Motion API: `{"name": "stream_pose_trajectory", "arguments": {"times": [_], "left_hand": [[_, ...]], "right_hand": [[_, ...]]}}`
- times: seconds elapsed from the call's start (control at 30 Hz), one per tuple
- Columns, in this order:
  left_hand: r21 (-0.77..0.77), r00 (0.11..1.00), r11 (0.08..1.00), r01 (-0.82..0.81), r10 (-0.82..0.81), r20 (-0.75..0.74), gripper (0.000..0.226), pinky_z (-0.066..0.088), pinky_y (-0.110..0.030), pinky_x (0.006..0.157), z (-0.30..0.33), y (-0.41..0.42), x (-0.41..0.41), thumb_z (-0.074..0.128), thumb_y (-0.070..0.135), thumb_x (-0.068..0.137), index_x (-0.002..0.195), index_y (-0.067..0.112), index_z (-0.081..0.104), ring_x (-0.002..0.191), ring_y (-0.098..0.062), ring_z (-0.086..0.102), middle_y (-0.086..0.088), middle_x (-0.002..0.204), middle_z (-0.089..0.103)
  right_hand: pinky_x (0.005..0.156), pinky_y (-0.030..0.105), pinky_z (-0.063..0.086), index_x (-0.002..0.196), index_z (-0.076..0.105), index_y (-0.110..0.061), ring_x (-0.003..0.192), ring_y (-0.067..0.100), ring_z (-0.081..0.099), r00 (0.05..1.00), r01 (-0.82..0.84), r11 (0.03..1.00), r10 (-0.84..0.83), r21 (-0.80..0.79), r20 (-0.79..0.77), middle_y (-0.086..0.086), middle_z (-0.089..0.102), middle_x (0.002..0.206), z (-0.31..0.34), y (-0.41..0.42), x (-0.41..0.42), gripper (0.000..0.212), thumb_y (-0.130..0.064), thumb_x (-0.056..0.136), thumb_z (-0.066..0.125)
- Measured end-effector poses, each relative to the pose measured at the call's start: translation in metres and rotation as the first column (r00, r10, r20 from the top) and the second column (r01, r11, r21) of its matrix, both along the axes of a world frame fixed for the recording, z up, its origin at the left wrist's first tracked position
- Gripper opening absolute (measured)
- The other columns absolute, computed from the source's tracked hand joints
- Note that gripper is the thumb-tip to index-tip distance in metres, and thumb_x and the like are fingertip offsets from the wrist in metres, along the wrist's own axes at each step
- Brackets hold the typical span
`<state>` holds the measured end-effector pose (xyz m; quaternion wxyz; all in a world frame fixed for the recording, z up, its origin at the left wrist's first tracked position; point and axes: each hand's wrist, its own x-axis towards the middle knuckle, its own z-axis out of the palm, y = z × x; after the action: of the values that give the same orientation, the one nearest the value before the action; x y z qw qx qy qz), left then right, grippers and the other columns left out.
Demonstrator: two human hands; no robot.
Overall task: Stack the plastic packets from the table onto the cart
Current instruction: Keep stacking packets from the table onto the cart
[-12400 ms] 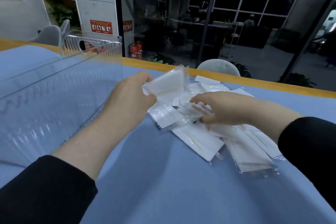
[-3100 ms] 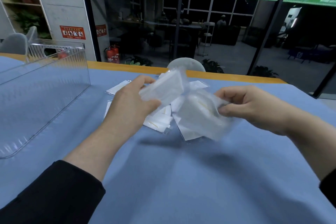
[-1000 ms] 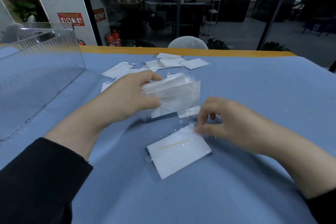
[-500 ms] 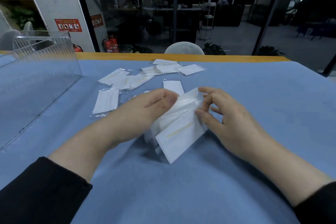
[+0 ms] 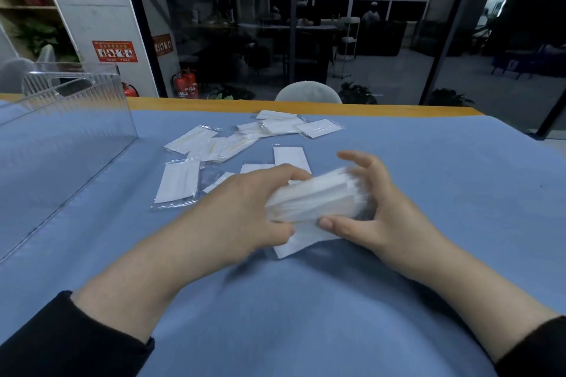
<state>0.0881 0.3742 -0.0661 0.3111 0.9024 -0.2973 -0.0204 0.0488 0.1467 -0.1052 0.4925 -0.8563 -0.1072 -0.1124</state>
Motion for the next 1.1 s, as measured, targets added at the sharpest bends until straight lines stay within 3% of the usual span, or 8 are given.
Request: {"name": "stream_pose_trajectory", "arguments": {"times": [0.2, 0.33, 0.53, 0.7, 0.8, 0.93, 1.03, 1.1], "left_hand": [[-0.339, 0.988, 0.935, -0.105, 0.06, -0.141, 0.056, 0.04, -0.003, 0.078, -0.018, -0.017, -0.005, 0.086, 0.041, 0.075, 0.119, 0.055, 0.054, 0.106, 0.01, 0.054, 0.027, 0.116, 0.056], [-0.678, 0.955, 0.676, -0.287, 0.147, -0.258, 0.023, 0.044, -0.017, 0.085, -0.032, -0.035, -0.006, 0.069, 0.054, 0.089, 0.102, 0.035, 0.068, 0.104, -0.001, 0.064, 0.014, 0.103, 0.07], [-0.744, 0.92, 0.541, -0.392, 0.208, -0.334, 0.027, 0.046, -0.017, 0.077, -0.038, -0.05, -0.005, 0.054, 0.037, 0.102, 0.087, 0.02, 0.068, 0.085, -0.001, 0.063, 0.011, 0.085, 0.071], [-0.733, 0.912, 0.545, -0.406, 0.296, -0.285, 0.025, 0.04, -0.01, 0.064, -0.038, -0.058, -0.009, 0.053, 0.029, 0.104, 0.089, 0.013, 0.065, 0.069, 0.0, 0.052, -0.003, 0.082, 0.065], [-0.702, 0.885, 0.539, -0.465, 0.305, -0.351, 0.027, 0.04, -0.01, 0.062, -0.038, -0.068, -0.01, 0.049, 0.032, 0.106, 0.089, 0.018, 0.066, 0.068, 0.003, 0.053, 0.009, 0.084, 0.067], [-0.705, 0.862, 0.497, -0.507, 0.321, -0.393, 0.031, 0.046, -0.029, 0.073, -0.036, -0.073, -0.01, 0.046, 0.042, 0.106, 0.088, 0.026, 0.066, 0.081, -0.008, 0.06, 0.015, 0.082, 0.068], [-0.665, 0.919, 0.646, -0.374, 0.161, -0.36, 0.026, 0.05, -0.025, 0.072, -0.033, -0.059, -0.007, 0.056, 0.056, 0.096, 0.103, 0.032, 0.063, 0.088, -0.008, 0.062, 0.014, 0.094, 0.068], [-0.552, 0.952, 0.812, -0.188, 0.012, -0.307, 0.048, 0.052, -0.018, 0.08, -0.031, -0.043, -0.003, 0.078, 0.052, 0.08, 0.121, 0.045, 0.053, 0.103, -0.01, 0.064, 0.008, 0.116, 0.063]], "right_hand": [[0.079, 0.015, 0.047, 0.114, 0.05, -0.043, 0.091, 0.006, 0.06, 0.999, -0.027, 1.0, 0.027, -0.002, -0.032, -0.023, 0.059, 0.102, -0.003, -0.011, 0.004, 0.054, -0.031, 0.076, 0.086], [0.089, 0.007, 0.041, 0.124, 0.039, -0.052, 0.109, -0.003, 0.054, 1.0, -0.004, 1.0, 0.004, 0.005, 0.009, -0.024, 0.053, 0.119, -0.004, -0.01, 0.004, 0.075, -0.029, 0.074, 0.089], [0.094, 0.023, 0.046, 0.118, 0.054, -0.047, 0.112, 0.003, 0.056, 1.0, -0.031, 0.997, 0.031, -0.074, -0.002, -0.026, 0.054, 0.121, -0.009, -0.01, 0.005, 0.057, -0.033, 0.075, 0.089], [0.093, 0.008, 0.035, 0.127, 0.05, -0.042, 0.122, -0.003, 0.048, 0.998, -0.009, 0.981, 0.023, -0.195, 0.065, -0.03, 0.048, 0.126, -0.005, -0.012, 0.003, 0.063, -0.036, 0.076, 0.086], [0.087, 0.008, 0.036, 0.127, 0.05, -0.04, 0.116, -0.004, 0.05, 0.998, -0.045, 0.969, 0.052, -0.242, 0.022, -0.03, 0.049, 0.125, -0.005, -0.013, 0.002, 0.057, -0.03, 0.081, 0.082], [0.078, 0.015, 0.043, 0.116, 0.056, -0.04, 0.099, 0.003, 0.057, 0.999, -0.041, 0.976, 0.041, -0.216, -0.005, -0.025, 0.057, 0.113, -0.003, -0.015, 0.003, 0.043, -0.017, 0.085, 0.074], [0.081, 0.026, 0.049, 0.108, 0.06, -0.038, 0.096, 0.008, 0.059, 1.0, -0.008, 0.979, 0.012, -0.205, 0.019, -0.02, 0.061, 0.107, 0.002, -0.019, 0.002, 0.035, -0.015, 0.085, 0.073], [0.077, 0.024, 0.047, 0.104, 0.061, -0.037, 0.093, 0.007, 0.059, 0.999, 0.024, 0.986, -0.017, -0.165, 0.041, -0.018, 0.063, 0.102, 0.01, -0.027, -0.005, 0.033, -0.013, 0.085, 0.073]]}}
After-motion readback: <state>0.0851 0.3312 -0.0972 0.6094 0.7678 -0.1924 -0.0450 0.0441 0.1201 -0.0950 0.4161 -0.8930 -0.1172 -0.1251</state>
